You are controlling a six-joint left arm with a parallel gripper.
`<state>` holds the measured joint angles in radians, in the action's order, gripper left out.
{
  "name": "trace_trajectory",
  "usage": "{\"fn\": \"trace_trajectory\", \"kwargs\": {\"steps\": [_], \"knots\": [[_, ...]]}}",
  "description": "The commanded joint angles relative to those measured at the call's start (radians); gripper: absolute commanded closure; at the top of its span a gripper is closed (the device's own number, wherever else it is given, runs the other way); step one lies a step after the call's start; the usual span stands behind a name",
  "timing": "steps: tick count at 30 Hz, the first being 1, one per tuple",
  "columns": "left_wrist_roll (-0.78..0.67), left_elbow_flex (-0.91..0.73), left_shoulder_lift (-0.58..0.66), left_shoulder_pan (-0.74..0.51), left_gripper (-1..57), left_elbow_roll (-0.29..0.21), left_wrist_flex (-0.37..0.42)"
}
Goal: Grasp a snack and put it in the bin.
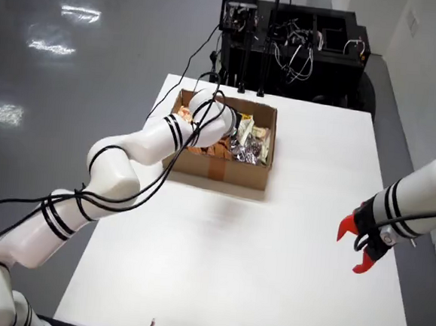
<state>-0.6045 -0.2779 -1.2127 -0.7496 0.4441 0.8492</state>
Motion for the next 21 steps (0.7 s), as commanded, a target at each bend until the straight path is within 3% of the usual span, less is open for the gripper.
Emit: {"fn": "trace_trajectory", "kwargs": {"steps": [1, 4, 8, 12, 18, 21], "knots": [[-0.005, 0.084, -0.042, 0.04, 56.8, -0.006, -0.035], [-0.008, 0.116, -0.056, 0.064, 54.5, -0.011, -0.06], [-0.008, 0.14, -0.065, 0.086, 36.1, -0.013, -0.085], [-0.009, 0.195, -0.092, 0.1, 26.6, -0.019, -0.08], [0.018, 0.334, -0.17, 0.09, 21.7, -0.026, 0.004], [0.036, 0.403, -0.207, 0.074, 24.2, -0.028, 0.074]]}}
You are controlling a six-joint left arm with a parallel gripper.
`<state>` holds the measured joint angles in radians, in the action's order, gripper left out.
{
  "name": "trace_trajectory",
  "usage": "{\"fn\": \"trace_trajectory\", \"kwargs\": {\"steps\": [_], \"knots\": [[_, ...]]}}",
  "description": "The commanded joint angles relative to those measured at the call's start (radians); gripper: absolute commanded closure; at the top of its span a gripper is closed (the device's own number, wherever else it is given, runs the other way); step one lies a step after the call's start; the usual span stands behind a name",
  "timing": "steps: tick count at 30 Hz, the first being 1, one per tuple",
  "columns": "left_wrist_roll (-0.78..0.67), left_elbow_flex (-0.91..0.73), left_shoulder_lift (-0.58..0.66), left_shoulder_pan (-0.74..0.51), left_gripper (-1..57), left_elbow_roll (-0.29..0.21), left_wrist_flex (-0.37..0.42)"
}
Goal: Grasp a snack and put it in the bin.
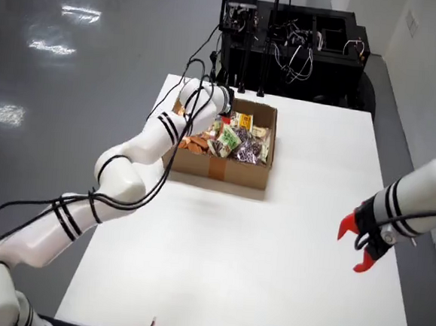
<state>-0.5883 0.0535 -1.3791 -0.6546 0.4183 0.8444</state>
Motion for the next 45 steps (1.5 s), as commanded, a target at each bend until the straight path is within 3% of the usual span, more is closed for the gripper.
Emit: {"fn": "trace_trajectory", "kwargs": {"steps": [1, 13, 17, 22, 29, 37, 45], "knots": [[0.026, 0.092, -0.051, -0.028, 25.3, -0.003, 0.104], [0.077, 0.257, -0.104, -0.153, 46.5, -0.01, 0.368], [0.1, 0.285, -0.106, -0.205, 52.7, -0.034, 0.425], [0.117, 0.269, -0.089, -0.264, 55.6, -0.094, 0.487], [0.1, -0.03, 0.086, -0.335, 56.8, -0.162, 0.528], [0.078, -0.434, 0.338, -0.437, 56.9, -0.18, 0.526], [0.055, -0.712, 0.507, -0.578, 56.9, -0.202, 0.44]]}}
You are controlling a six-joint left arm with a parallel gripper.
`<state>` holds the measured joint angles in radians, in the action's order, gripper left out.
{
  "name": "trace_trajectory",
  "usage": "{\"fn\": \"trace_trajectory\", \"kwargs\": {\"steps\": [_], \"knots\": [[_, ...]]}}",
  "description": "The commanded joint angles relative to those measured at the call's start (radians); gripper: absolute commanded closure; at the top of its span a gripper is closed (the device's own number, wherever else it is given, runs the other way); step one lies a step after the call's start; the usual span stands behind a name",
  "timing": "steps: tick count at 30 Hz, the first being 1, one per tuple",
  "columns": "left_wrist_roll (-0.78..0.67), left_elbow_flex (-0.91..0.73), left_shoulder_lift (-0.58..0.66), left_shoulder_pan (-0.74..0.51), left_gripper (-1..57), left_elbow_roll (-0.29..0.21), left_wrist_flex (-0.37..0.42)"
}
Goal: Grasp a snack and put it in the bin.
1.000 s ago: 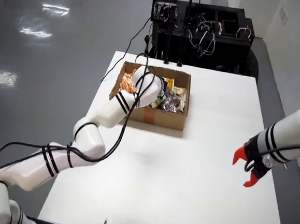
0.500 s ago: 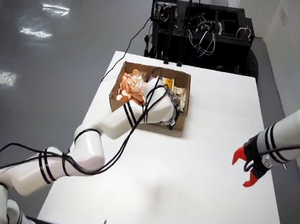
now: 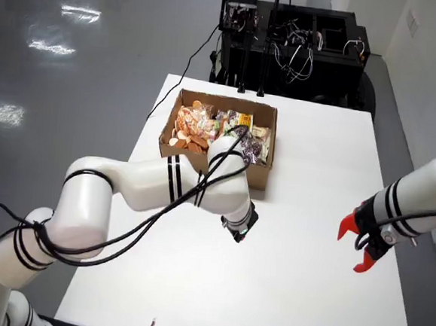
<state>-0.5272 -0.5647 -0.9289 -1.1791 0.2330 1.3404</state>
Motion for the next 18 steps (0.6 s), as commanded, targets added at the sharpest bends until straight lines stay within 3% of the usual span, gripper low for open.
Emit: {"fn": "trace_trajectory", "kwargs": {"steps": [1, 7, 18], "knots": [[-0.006, -0.123, 0.075, -0.068, 56.9, -0.027, -0.074], [0.018, -0.281, 0.175, -0.132, 56.8, -0.077, -0.149], [0.12, -0.419, 0.296, -0.18, 56.7, -0.147, -0.176]]}}
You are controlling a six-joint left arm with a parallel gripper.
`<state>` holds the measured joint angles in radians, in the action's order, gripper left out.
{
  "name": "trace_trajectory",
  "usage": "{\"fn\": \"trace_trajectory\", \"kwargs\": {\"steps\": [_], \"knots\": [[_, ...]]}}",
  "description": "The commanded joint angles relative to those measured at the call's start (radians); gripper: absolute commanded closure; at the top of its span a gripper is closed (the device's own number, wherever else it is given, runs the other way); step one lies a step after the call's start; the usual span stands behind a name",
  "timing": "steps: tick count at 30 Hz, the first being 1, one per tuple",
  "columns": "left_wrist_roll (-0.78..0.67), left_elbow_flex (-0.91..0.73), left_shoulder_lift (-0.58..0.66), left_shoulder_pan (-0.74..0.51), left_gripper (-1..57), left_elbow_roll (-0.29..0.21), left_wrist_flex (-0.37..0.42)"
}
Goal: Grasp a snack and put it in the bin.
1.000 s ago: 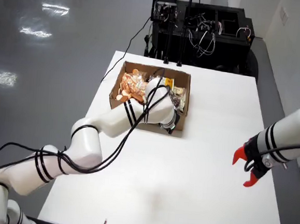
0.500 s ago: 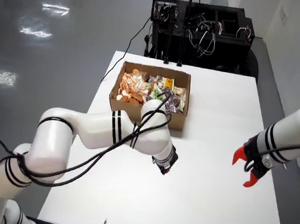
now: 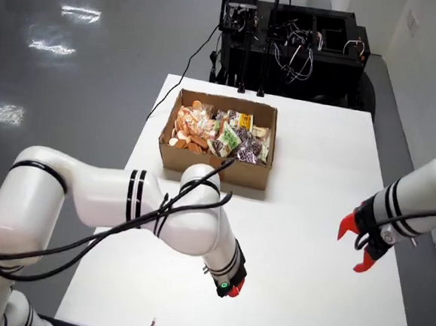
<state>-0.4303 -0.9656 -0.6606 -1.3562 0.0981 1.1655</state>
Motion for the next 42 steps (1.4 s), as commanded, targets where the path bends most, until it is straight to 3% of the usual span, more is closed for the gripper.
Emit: {"fn": "trace_trajectory", "kwargs": {"steps": [1, 16, 31, 42], "knots": [[0.025, -0.024, 0.038, -0.004, 56.6, -0.014, -0.001], [-0.039, -0.082, 0.158, 0.047, 56.9, -0.022, 0.021], [-0.037, -0.088, 0.173, 0.12, 56.4, -0.018, 0.021], [0.048, -0.088, 0.173, 0.232, 56.3, -0.014, 0.009]]}}
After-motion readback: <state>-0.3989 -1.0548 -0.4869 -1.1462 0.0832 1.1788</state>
